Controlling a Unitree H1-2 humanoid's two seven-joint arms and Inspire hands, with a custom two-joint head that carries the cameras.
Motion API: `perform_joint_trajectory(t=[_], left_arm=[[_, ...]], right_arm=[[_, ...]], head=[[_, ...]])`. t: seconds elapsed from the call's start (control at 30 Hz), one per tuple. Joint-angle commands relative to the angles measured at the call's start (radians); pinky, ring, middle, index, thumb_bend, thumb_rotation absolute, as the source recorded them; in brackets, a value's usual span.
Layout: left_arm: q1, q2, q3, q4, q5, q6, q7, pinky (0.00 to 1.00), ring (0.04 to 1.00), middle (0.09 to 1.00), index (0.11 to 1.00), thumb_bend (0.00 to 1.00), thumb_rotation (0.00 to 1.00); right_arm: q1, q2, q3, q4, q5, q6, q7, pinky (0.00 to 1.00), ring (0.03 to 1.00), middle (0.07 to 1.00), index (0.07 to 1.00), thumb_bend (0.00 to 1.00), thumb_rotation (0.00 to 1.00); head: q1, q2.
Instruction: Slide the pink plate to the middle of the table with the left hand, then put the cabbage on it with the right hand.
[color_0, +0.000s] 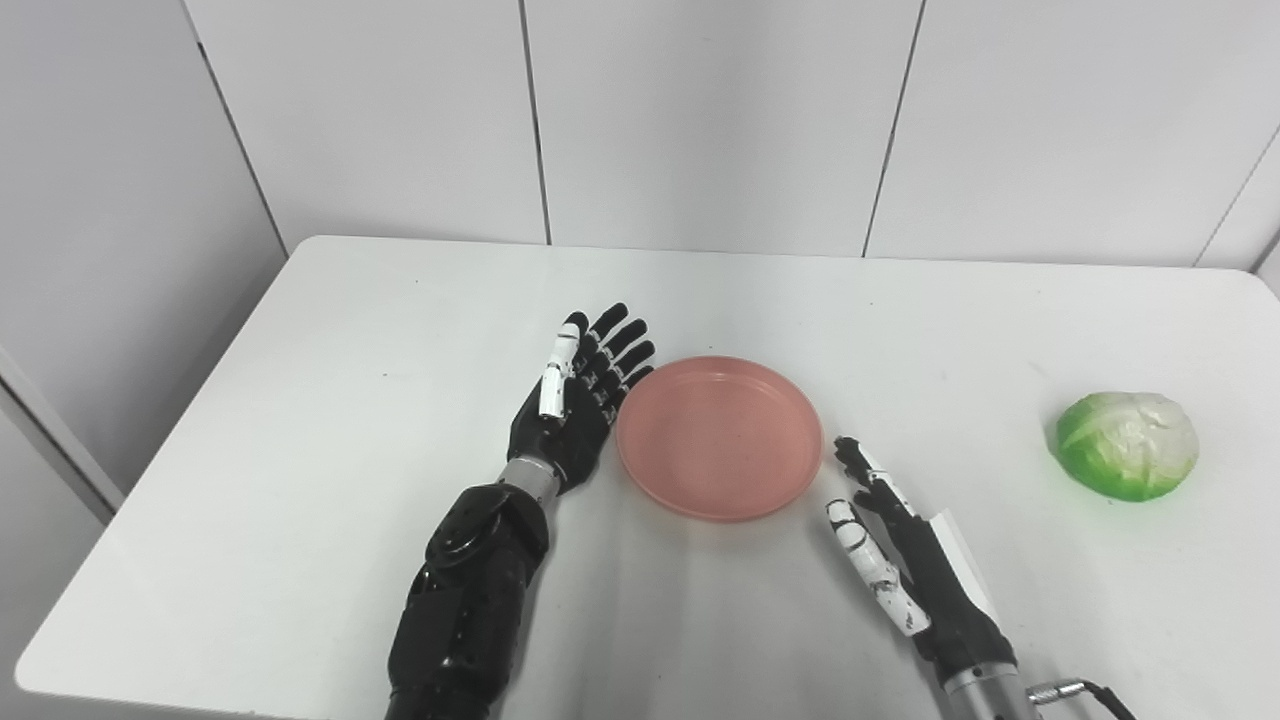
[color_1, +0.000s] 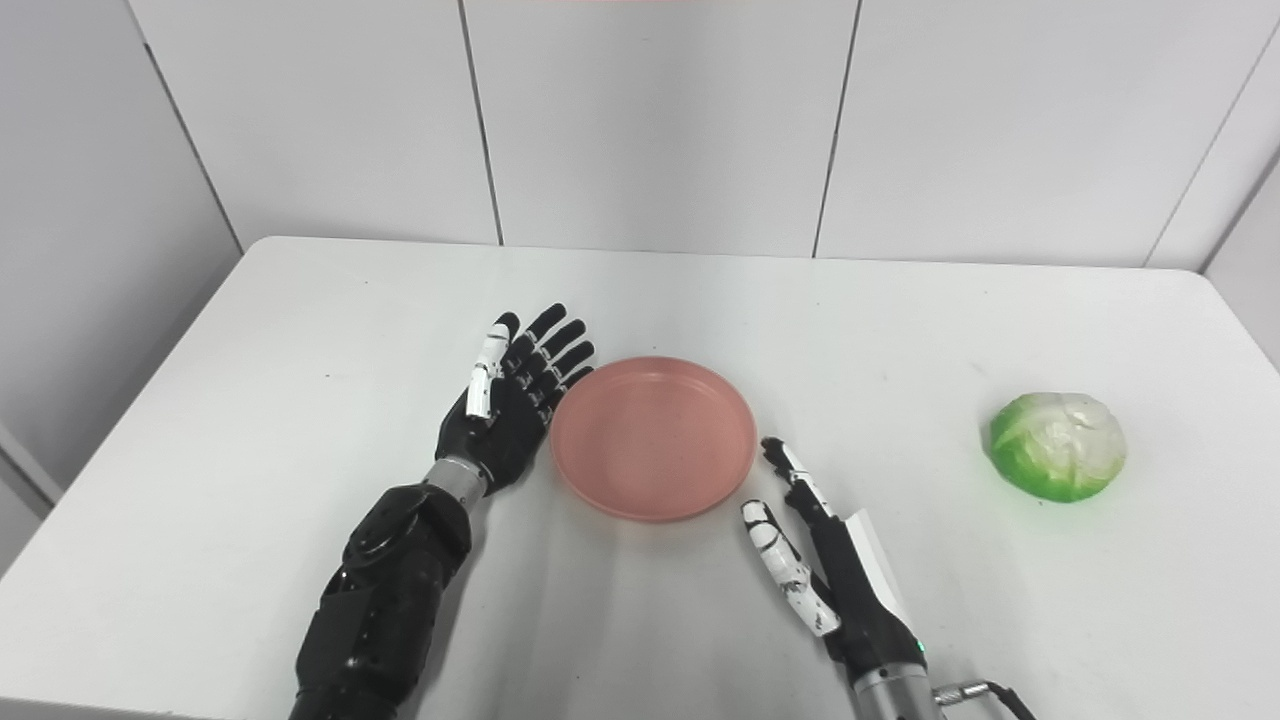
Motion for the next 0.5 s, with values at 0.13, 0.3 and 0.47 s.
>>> perform_joint_trajectory(t=[0.13,0.3,0.47], left_arm=[[0.017,0.0,-0.003,-0.006,0.012,0.054,0.008,0.94,0.923,0.92,0.897,0.37,1.0],[0.024,0.007,-0.002,-0.018,0.016,0.049,0.005,0.96,0.935,0.928,0.907,0.36,1.0],[0.031,0.017,-0.002,-0.037,0.018,0.056,0.003,0.96,0.936,0.928,0.905,0.36,1.0]], right_arm=[[-0.026,0.014,0.002,-0.016,0.005,-0.006,-0.014,0.89,0.932,0.93,0.93,0.21,1.0],[-0.025,0.023,-0.006,-0.039,0.0,0.006,-0.027,0.89,0.93,0.932,0.929,0.24,1.0],[-0.026,0.042,-0.025,-0.079,0.011,0.027,-0.04,0.85,0.924,0.937,0.93,0.24,1.0]], head=[[-0.008,0.002],[-0.032,-0.001],[-0.072,-0.008]])
